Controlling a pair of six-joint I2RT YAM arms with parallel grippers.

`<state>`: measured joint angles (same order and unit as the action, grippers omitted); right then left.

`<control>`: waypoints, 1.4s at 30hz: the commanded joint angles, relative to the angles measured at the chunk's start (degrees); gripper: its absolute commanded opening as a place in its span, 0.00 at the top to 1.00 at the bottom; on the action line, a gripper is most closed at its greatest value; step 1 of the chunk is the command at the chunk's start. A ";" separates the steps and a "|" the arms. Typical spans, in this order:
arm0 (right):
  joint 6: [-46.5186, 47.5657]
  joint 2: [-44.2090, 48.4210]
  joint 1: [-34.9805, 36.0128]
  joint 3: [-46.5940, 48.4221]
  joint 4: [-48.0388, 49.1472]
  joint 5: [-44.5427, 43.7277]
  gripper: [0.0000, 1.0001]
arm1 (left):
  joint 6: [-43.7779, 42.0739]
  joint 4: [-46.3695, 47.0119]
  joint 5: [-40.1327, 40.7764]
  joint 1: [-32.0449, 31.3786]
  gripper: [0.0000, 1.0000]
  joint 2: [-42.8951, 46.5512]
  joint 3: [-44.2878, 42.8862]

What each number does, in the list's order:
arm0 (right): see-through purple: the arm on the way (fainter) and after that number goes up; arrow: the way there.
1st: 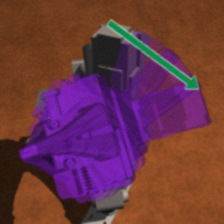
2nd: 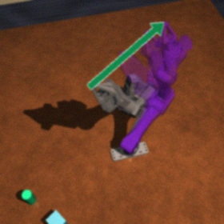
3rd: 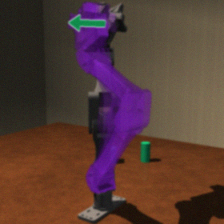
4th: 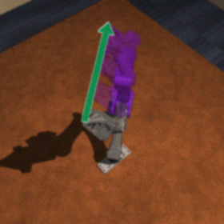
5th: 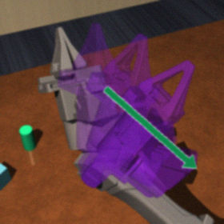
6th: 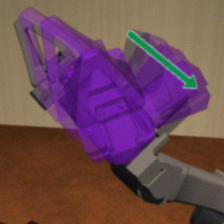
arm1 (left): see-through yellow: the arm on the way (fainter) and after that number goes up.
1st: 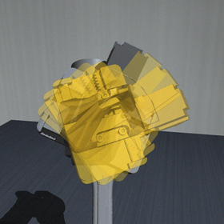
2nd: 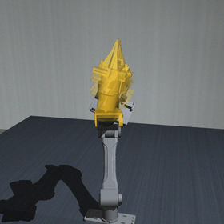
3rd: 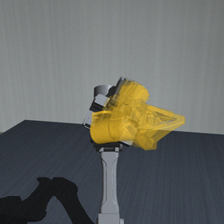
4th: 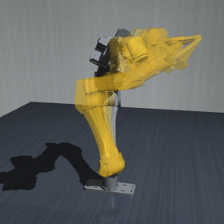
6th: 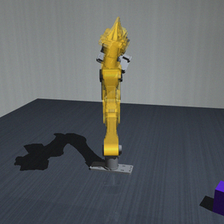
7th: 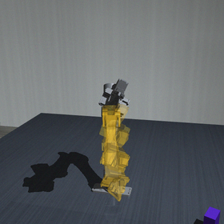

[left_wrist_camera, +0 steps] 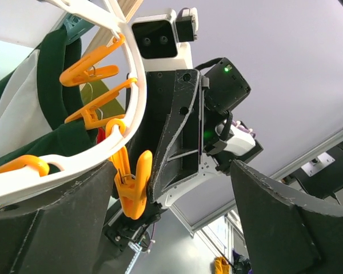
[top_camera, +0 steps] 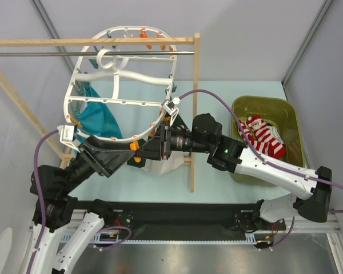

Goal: Clip the socks to the hanger
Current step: Open the clamp at the hanger.

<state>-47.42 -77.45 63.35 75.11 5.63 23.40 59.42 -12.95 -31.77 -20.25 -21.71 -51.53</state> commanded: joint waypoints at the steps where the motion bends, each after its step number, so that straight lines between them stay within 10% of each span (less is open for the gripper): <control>1: -1.19 -0.07 2.13 1.97 2.02 8.15 1.00 | 0.35 -3.13 -0.22 -0.32 0.12 -3.07 2.05; 15: 3.83 4.94 -1.12 3.55 -7.56 3.40 1.00 | -8.00 -20.00 8.12 -0.32 0.14 -0.70 -5.51; 42: -2.50 -1.21 1.25 3.46 1.58 10.62 1.00 | 8.96 10.04 -1.19 -0.32 0.31 0.36 6.97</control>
<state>-48.03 -77.84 62.92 77.76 5.48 27.90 65.12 -6.24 -31.05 -20.47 -19.14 -45.78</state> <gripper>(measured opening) 0.322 0.692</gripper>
